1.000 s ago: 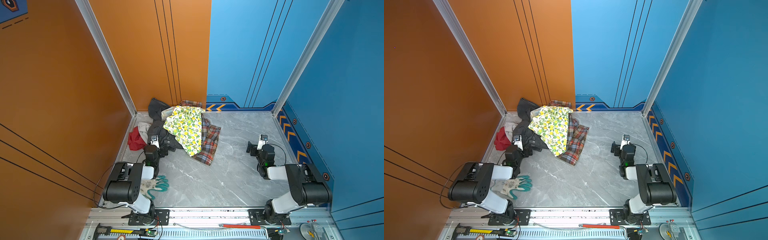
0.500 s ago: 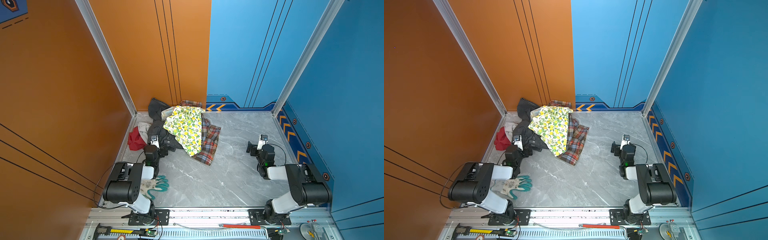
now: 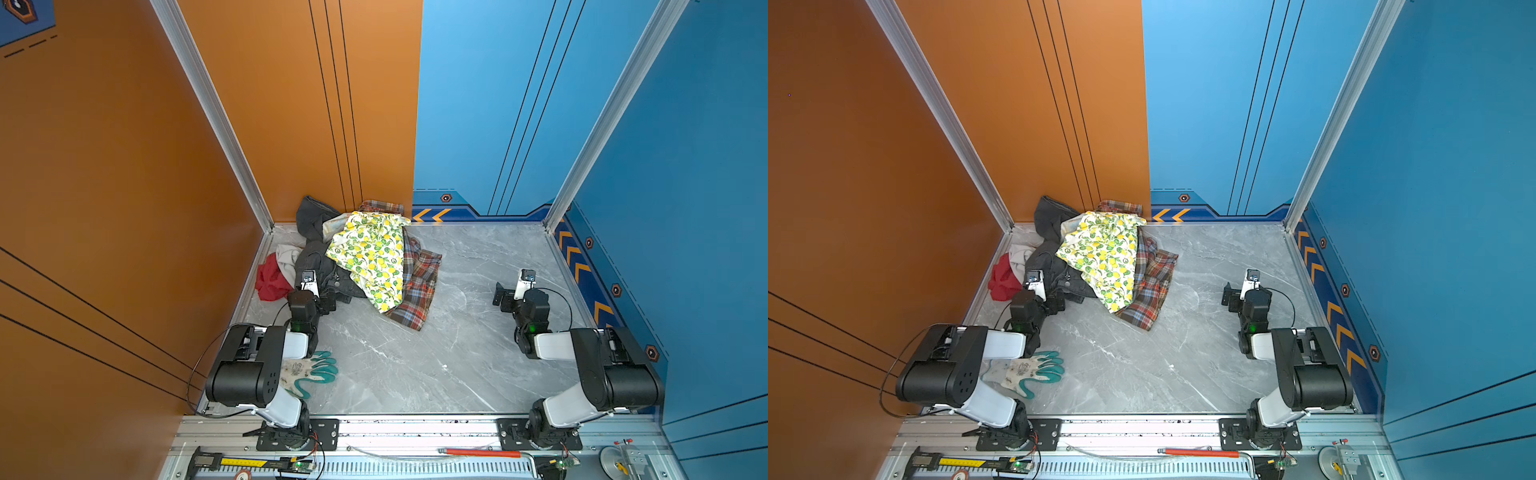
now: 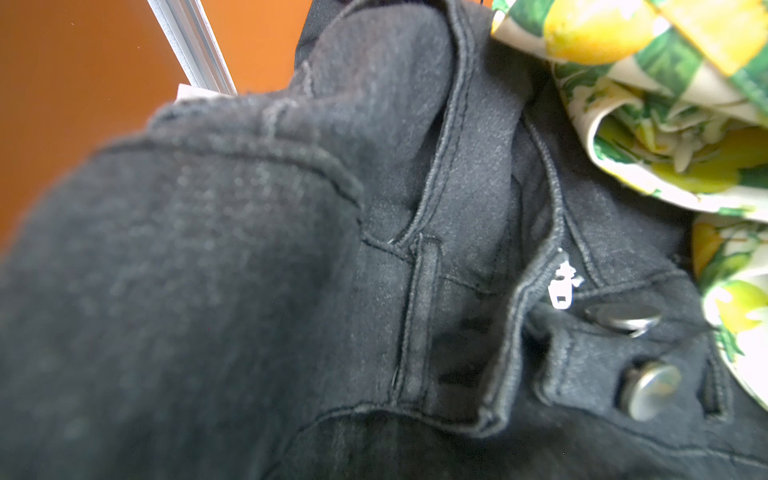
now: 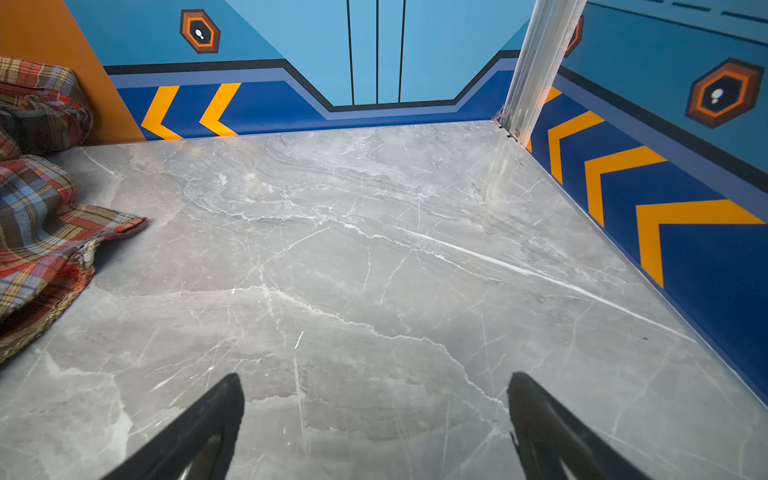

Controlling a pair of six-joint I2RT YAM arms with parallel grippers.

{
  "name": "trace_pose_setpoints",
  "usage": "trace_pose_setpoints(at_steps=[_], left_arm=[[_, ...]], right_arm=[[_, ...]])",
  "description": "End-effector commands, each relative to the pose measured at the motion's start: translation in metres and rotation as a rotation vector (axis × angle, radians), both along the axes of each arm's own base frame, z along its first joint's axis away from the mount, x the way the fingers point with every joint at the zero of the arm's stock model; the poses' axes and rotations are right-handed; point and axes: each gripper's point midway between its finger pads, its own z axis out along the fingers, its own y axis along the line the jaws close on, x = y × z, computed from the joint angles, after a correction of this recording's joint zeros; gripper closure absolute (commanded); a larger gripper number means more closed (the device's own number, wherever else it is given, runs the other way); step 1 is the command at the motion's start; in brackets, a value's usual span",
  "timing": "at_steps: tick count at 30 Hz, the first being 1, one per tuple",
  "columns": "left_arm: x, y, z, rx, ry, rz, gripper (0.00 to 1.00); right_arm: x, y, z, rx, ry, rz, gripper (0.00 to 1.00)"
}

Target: Pick out a specific cloth from the pile

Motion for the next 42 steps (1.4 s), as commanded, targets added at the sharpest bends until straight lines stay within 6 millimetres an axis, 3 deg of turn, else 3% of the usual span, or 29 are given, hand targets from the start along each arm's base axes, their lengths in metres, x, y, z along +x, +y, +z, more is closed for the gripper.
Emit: trace_pose_setpoints(at_steps=[1, 26, 36, 42], left_arm=[[0.002, 0.000, 0.004, 0.009, -0.014, 0.005, 0.02], [-0.010, -0.014, 0.010, 0.048, -0.055, -0.038, 0.02], [-0.013, -0.018, 0.018, 0.074, -0.070, -0.036, 0.02], [-0.019, -0.026, 0.034, 0.117, -0.078, -0.042, 0.02]], right_arm=[[0.001, -0.001, -0.003, 0.005, 0.014, -0.007, 0.00], [-0.014, 0.001, 0.012, -0.073, -0.065, -0.064, 0.00], [-0.024, -0.002, 0.029, -0.118, -0.085, -0.136, 0.00], [-0.027, -0.008, 0.039, -0.130, -0.102, -0.183, 0.01]])
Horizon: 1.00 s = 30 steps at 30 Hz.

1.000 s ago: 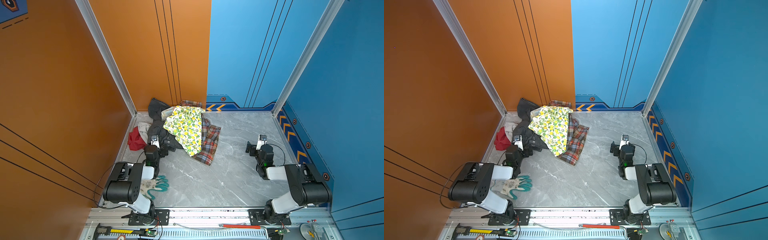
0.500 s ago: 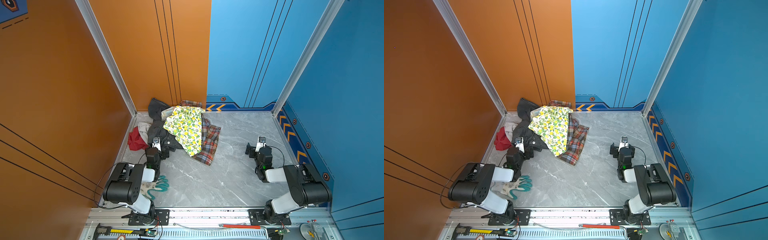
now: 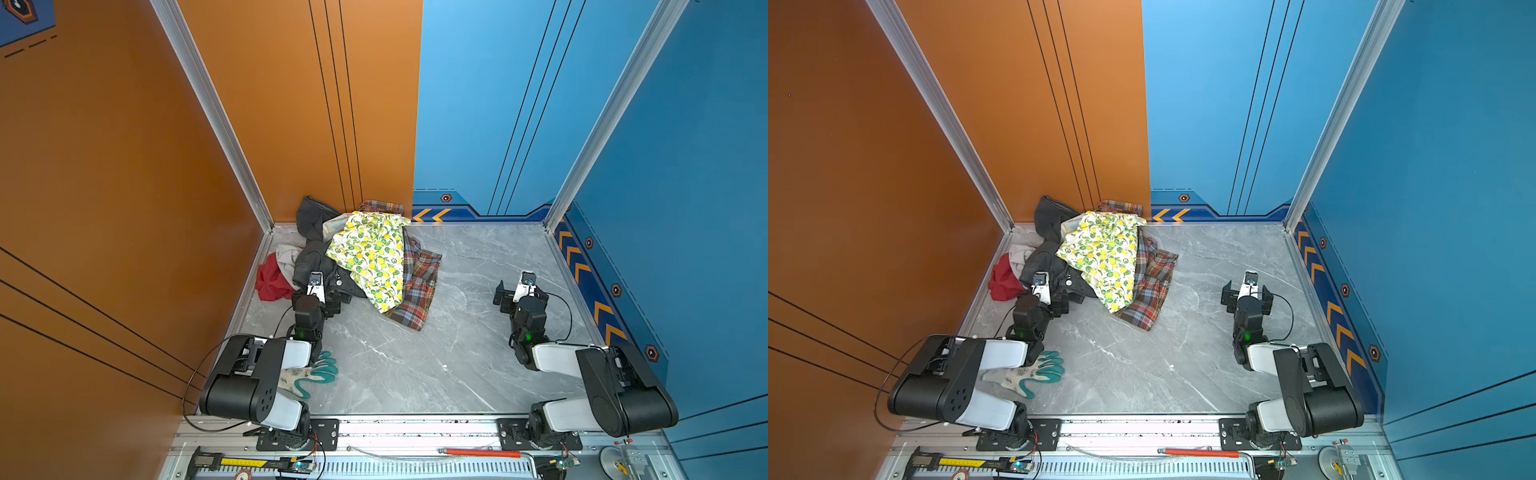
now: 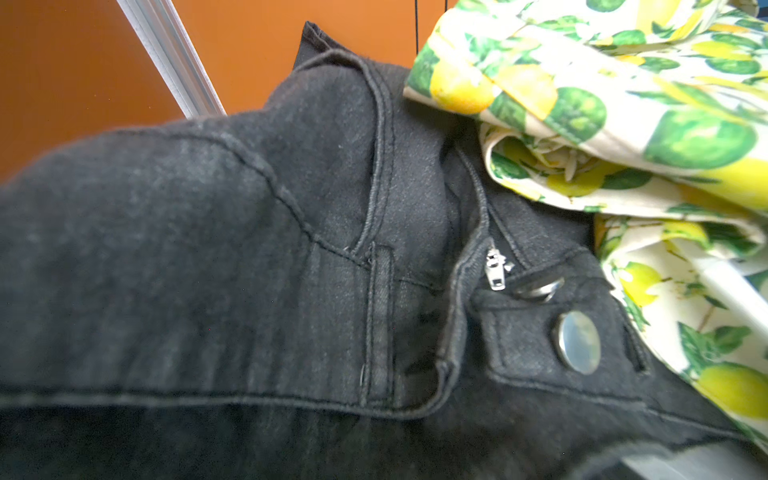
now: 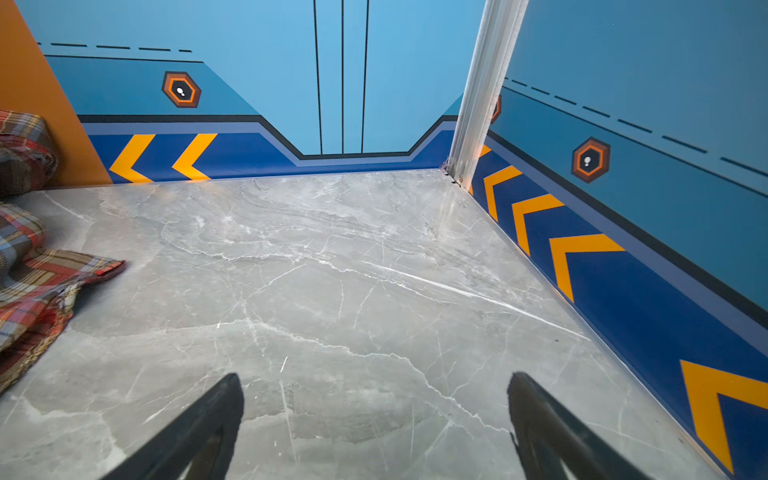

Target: Pick out a specific cloth from the pile

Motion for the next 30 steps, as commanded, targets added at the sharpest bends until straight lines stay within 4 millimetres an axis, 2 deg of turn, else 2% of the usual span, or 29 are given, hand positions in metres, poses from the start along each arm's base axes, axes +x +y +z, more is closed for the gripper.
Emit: trace_pose_setpoints(at_steps=[1, 5, 9, 17, 22, 26, 30], left_arm=[[-0.007, -0.006, 0.012, 0.042, -0.006, -0.002, 0.02], [-0.013, -0.015, 0.022, 0.035, 0.013, -0.028, 0.02], [-0.018, -0.018, 0.041, -0.002, 0.025, -0.038, 0.02], [-0.033, -0.019, 0.074, -0.088, 0.079, -0.032, 0.02], [-0.030, -0.022, 0.096, -0.176, 0.116, -0.011, 0.02], [-0.026, -0.016, 0.115, -0.231, 0.142, 0.043, 0.02], [-0.027, -0.021, 0.124, -0.280, 0.203, 0.035, 0.01]], right_arm=[[-0.005, -0.009, 0.004, -0.032, 0.004, -0.059, 0.00], [-0.005, -0.010, 0.006, -0.038, 0.009, -0.072, 0.00], [-0.005, -0.011, 0.012, -0.046, 0.022, -0.089, 0.00], [-0.008, -0.012, 0.034, -0.027, -0.032, -0.111, 0.00], [-0.011, -0.010, 0.046, -0.002, -0.048, -0.103, 0.00], [-0.013, -0.009, 0.054, 0.034, -0.047, -0.107, 0.00], [-0.012, -0.005, 0.065, 0.090, -0.029, -0.095, 0.00]])
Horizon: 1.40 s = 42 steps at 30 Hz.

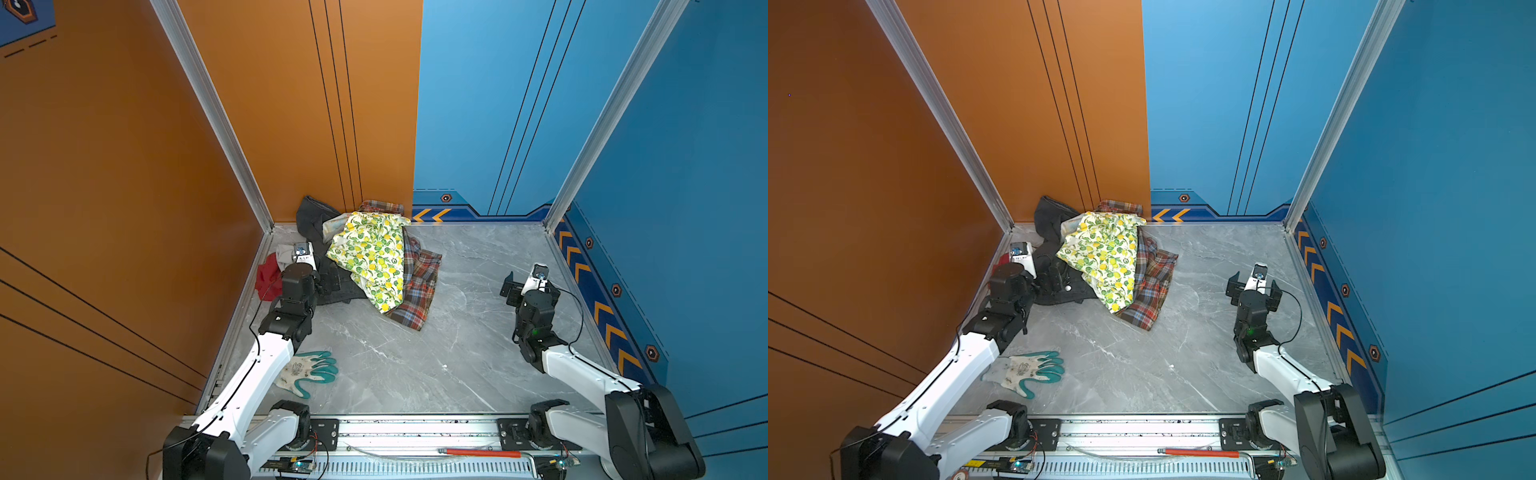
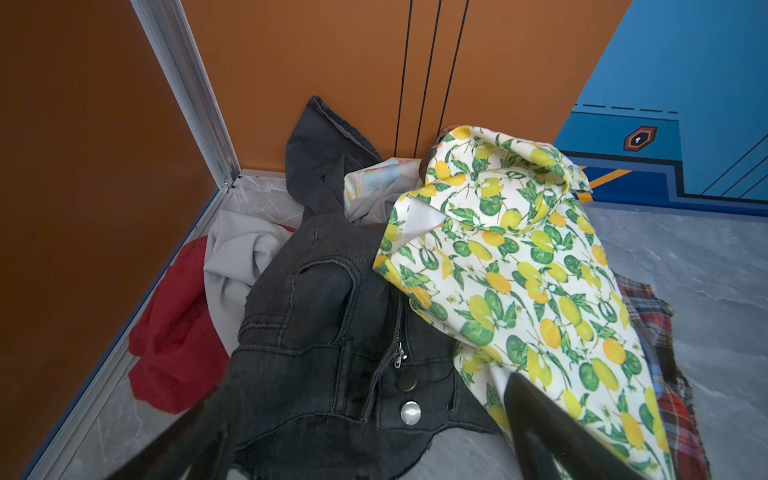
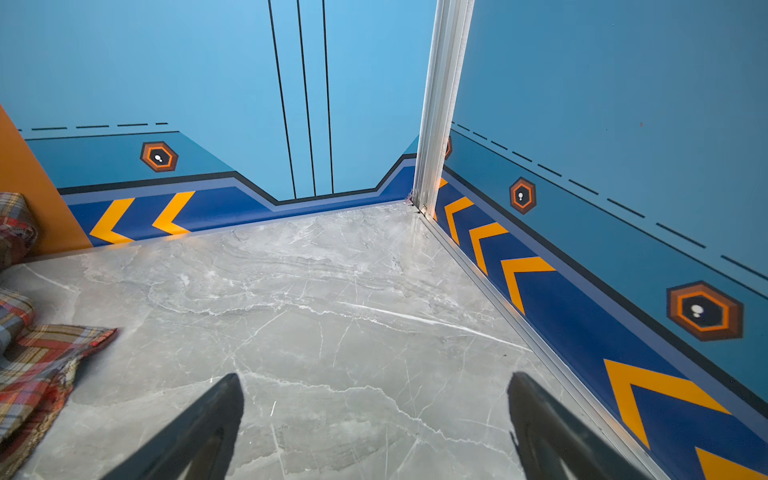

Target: Pick out a specific cloth from the pile

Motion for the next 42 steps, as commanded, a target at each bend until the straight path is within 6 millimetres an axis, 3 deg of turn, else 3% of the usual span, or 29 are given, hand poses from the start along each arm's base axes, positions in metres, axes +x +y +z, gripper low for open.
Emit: trace_pose_setpoints(at_steps=[1, 8, 14, 17, 24, 28, 35, 42], left_arm=[[-0.010, -0.007, -0.009, -0.071, 0.135, -0.024, 0.01], [-0.016, -0.015, 0.010, -0.104, 0.204, -0.057, 0.02], [-0.020, -0.022, 0.012, -0.184, 0.265, -0.066, 0.02], [-0.021, -0.024, 0.006, -0.233, 0.302, -0.061, 0.01], [-0.014, -0.035, -0.014, -0.330, 0.390, -0.094, 0.02], [-0.009, -0.045, -0.015, -0.337, 0.408, -0.130, 0.03], [-0.002, -0.061, -0.009, -0.254, 0.417, -0.190, 0.07], [-0.005, -0.096, -0.004, 0.007, 0.447, -0.307, 0.05]], right_arm=[[0.000, 0.004, 0.010, 0.071, 0.030, -0.001, 0.00], [0.007, 0.024, 0.038, 0.209, 0.029, 0.069, 0.01], [0.023, 0.065, 0.047, 0.316, 0.066, 0.180, 0.01], [0.034, 0.098, 0.047, 0.345, 0.100, 0.266, 0.02], [0.057, 0.178, 0.026, 0.427, 0.230, 0.428, 0.05], [0.068, 0.216, 0.009, 0.478, 0.296, 0.485, 0.07], [0.085, 0.257, -0.020, 0.642, 0.372, 0.544, 0.11], [0.093, 0.279, -0.047, 0.748, 0.440, 0.567, 0.14]])
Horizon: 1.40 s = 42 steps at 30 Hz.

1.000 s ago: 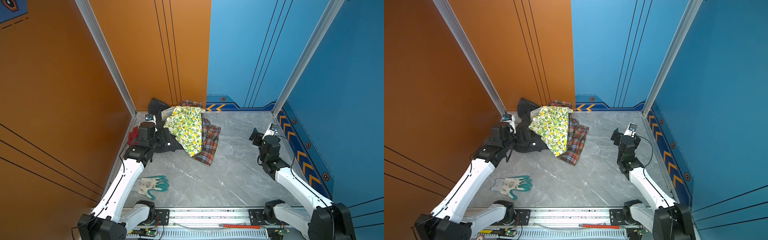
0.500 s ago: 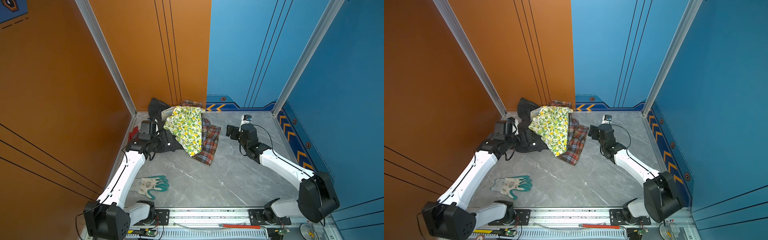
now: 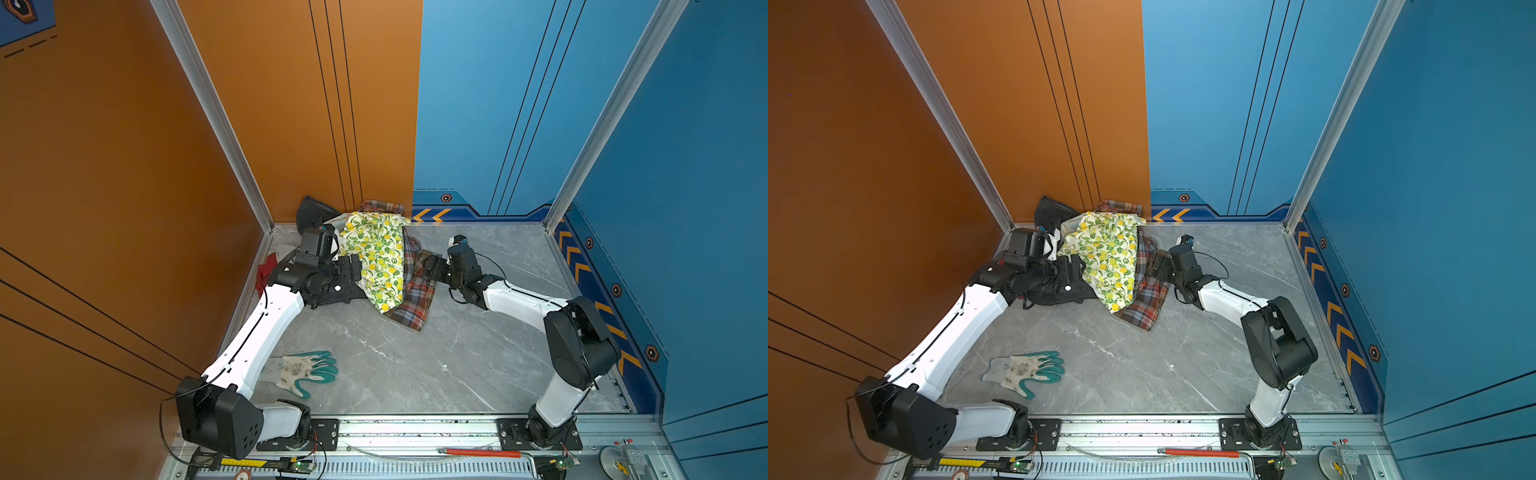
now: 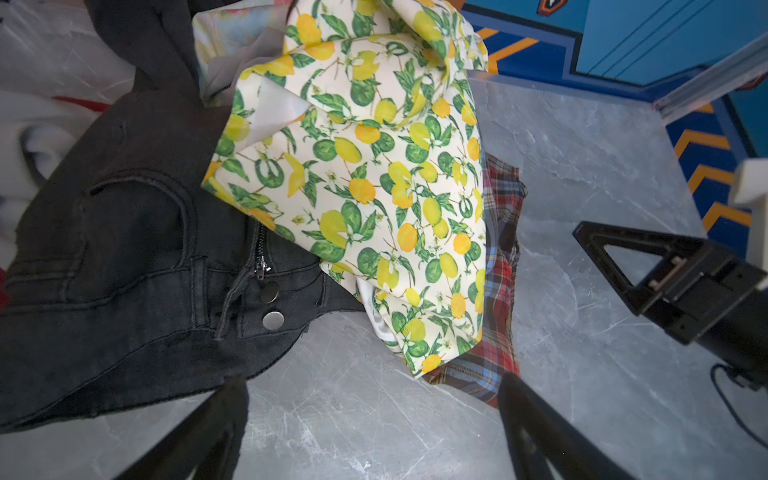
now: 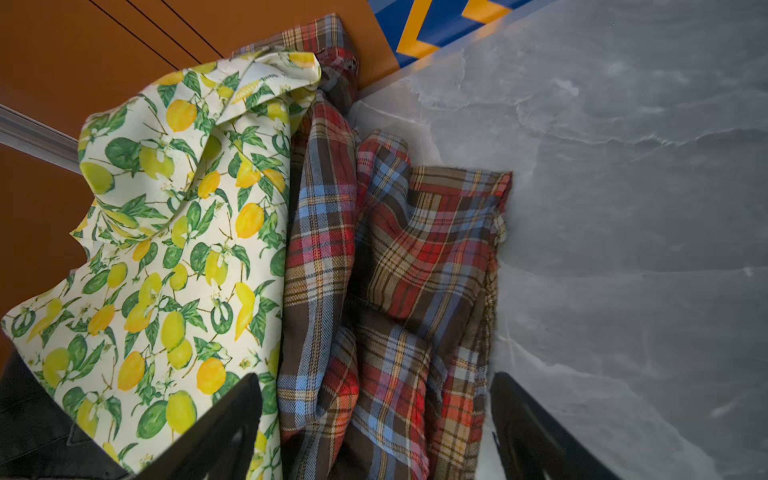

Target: Pick out a specific cloth from the pile

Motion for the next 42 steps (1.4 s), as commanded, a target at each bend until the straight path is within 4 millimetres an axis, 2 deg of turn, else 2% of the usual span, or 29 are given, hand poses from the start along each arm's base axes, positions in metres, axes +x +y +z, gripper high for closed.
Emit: trace_pose_setpoints(at_steps=[1, 7, 11, 21, 25, 27, 28, 35, 38, 42], left_arm=[[-0.007, -0.012, -0.004, 0.178, 0.006, -0.108, 0.03], [-0.022, -0.063, -0.020, 0.389, -0.026, -0.391, 0.01], [-0.039, -0.087, -0.031, 0.375, -0.023, -0.544, 0.06], [-0.059, -0.098, -0.039, 0.330, -0.065, -0.628, 0.07], [-0.060, -0.093, -0.038, 0.344, -0.071, -0.610, 0.07], [-0.059, -0.092, -0.035, 0.341, -0.080, -0.597, 0.07], [-0.059, -0.092, -0.035, 0.335, -0.079, -0.599, 0.07], [-0.059, -0.092, -0.032, 0.294, -0.087, -0.572, 0.07], [-0.057, -0.090, -0.033, 0.287, -0.085, -0.552, 0.07], [-0.056, -0.090, -0.031, 0.266, -0.081, -0.542, 0.07]], right_arm=[[0.006, 0.019, 0.006, 0.111, 0.021, 0.026, 0.14], [0.009, 0.031, -0.016, 0.192, 0.092, 0.036, 0.15], [0.010, 0.039, -0.029, 0.239, 0.131, 0.041, 0.17], [0.017, 0.058, -0.053, 0.294, 0.210, 0.054, 0.19], [0.019, 0.067, -0.061, 0.320, 0.231, 0.047, 0.21], [0.023, 0.072, -0.055, 0.351, 0.220, 0.050, 0.23], [0.023, 0.074, -0.070, 0.345, 0.245, 0.045, 0.23], [0.045, 0.094, -0.064, 0.406, 0.226, 0.065, 0.32], [0.053, 0.099, -0.053, 0.453, 0.178, 0.068, 0.46], [0.062, 0.109, -0.020, 0.481, 0.105, 0.102, 0.69]])
